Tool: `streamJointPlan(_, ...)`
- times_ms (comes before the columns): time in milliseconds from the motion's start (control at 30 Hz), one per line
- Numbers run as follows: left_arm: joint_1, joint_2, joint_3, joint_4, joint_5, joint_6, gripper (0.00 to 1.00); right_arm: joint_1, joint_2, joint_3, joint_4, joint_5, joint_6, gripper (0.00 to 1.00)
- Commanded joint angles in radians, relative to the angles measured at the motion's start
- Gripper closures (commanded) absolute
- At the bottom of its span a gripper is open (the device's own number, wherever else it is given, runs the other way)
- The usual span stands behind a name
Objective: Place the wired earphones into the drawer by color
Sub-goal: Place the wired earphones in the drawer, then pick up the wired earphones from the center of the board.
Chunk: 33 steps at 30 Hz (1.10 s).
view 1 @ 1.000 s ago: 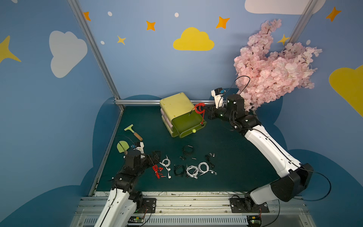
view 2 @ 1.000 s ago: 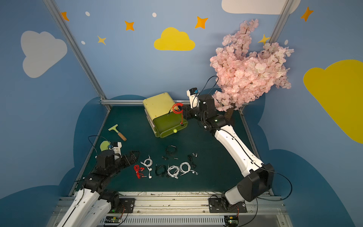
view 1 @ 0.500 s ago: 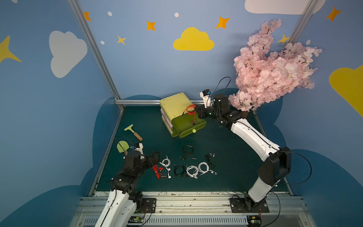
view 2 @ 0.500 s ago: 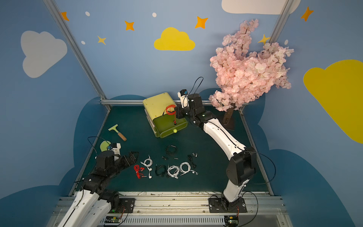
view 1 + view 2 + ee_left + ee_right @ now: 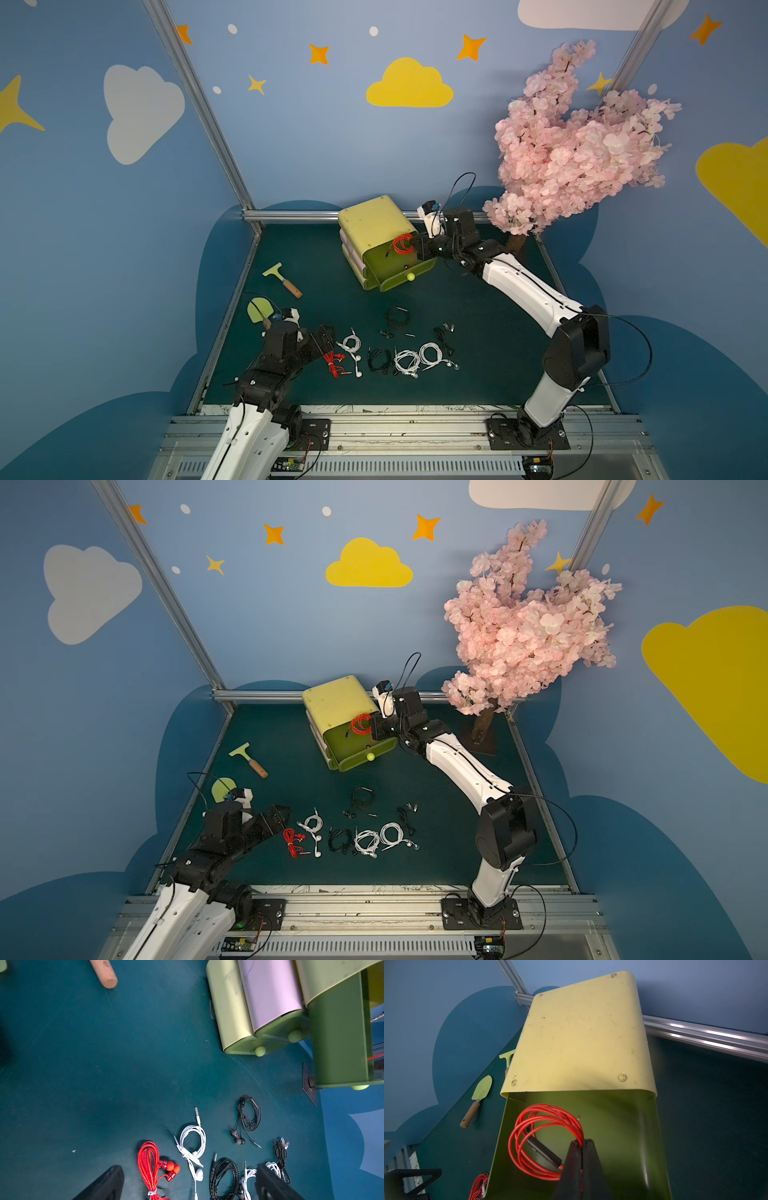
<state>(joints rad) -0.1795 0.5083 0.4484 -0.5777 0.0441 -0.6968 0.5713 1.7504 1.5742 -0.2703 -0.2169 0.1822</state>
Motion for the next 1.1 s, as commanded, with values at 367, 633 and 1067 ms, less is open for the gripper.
streamJointPlan(367,0.001,0.035,0.034,-0.149,-0.065,-0.142,0.0,0.001,0.001,0.014,-0.057,0.031,-0.024,0.71)
streamJointPlan(633,-0.009,0.086,0.028,-0.205,-0.059,-0.207,0.0,-0.011,-0.116,-0.039,-0.054,0.031,-0.022,0.52)
streamJointPlan(1067,-0.067,0.119,-0.053,-0.135,0.005,-0.253,0.07,-0.082,-0.391,-0.309,-0.002,0.038,0.042,0.02)
